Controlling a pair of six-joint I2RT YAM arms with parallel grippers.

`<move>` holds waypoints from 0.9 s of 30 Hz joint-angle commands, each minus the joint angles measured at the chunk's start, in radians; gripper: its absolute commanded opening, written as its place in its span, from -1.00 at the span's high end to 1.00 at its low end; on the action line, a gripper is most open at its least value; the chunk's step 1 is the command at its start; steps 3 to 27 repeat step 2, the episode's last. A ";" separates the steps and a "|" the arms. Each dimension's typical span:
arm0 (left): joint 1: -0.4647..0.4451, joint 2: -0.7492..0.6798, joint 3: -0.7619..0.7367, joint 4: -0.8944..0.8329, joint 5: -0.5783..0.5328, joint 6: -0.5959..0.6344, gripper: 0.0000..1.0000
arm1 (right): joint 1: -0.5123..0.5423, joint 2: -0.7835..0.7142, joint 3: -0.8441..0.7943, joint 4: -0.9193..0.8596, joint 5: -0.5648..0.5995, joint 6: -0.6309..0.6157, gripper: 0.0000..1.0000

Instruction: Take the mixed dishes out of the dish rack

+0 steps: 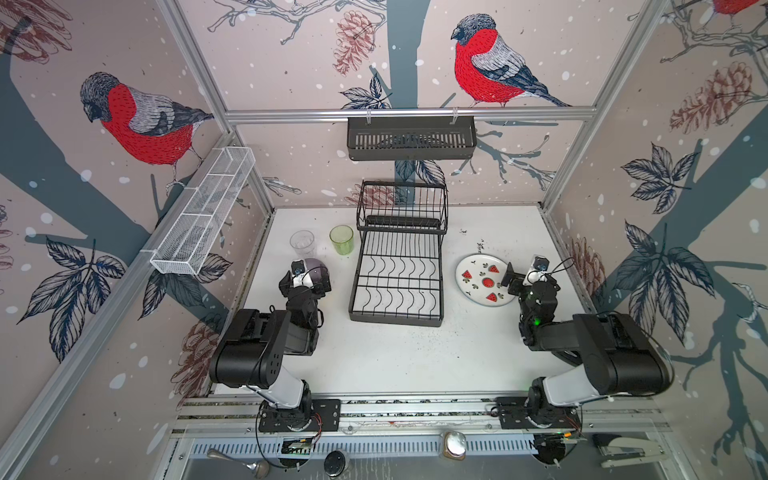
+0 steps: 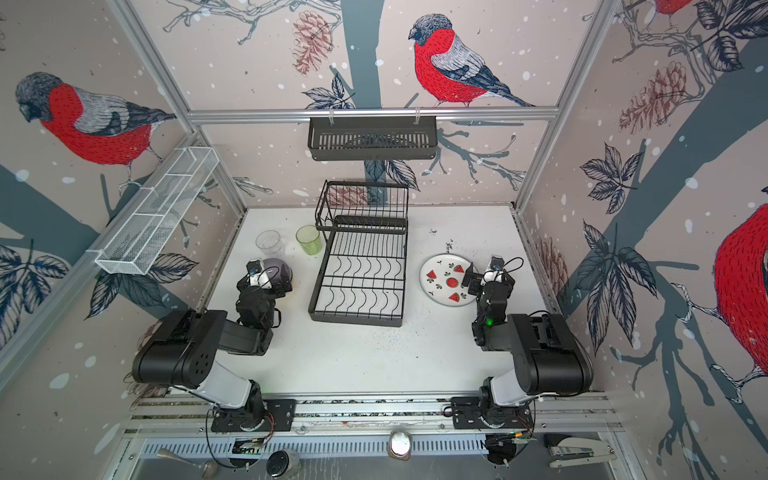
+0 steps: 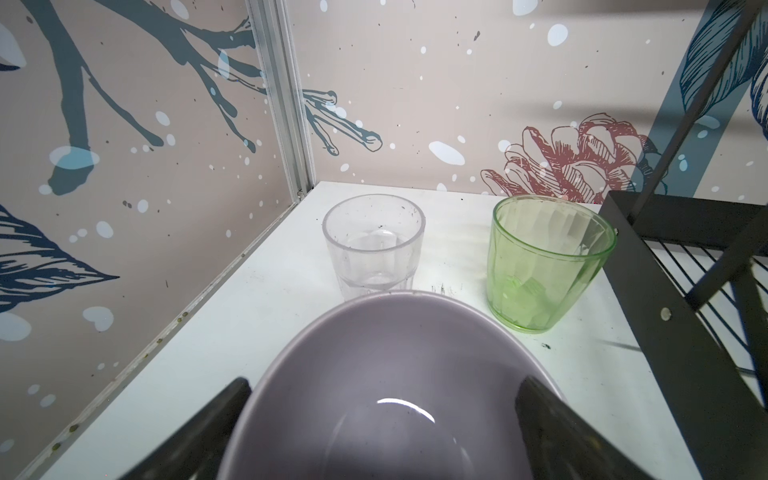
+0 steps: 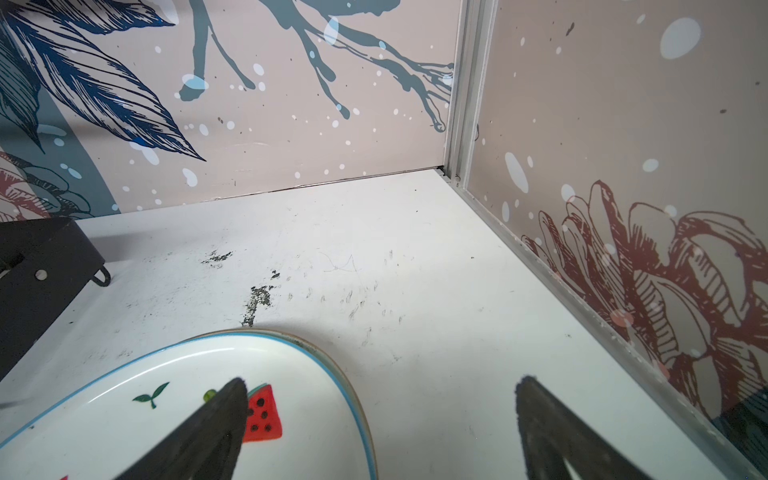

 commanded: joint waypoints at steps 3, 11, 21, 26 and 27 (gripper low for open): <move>-0.004 -0.003 -0.004 0.037 0.008 0.012 -0.96 | 0.001 0.000 0.005 0.009 0.009 -0.005 -0.99; -0.004 -0.003 -0.004 0.037 0.008 0.012 -0.96 | 0.001 0.000 0.005 0.009 0.009 -0.005 -0.99; -0.004 -0.003 -0.004 0.037 0.008 0.012 -0.96 | 0.001 0.000 0.005 0.009 0.009 -0.005 -0.99; -0.004 -0.003 -0.004 0.037 0.008 0.012 -0.96 | 0.001 0.000 0.005 0.009 0.009 -0.005 -0.99; -0.004 -0.003 -0.004 0.037 0.008 0.012 -0.96 | 0.001 0.000 0.005 0.009 0.009 -0.005 -0.99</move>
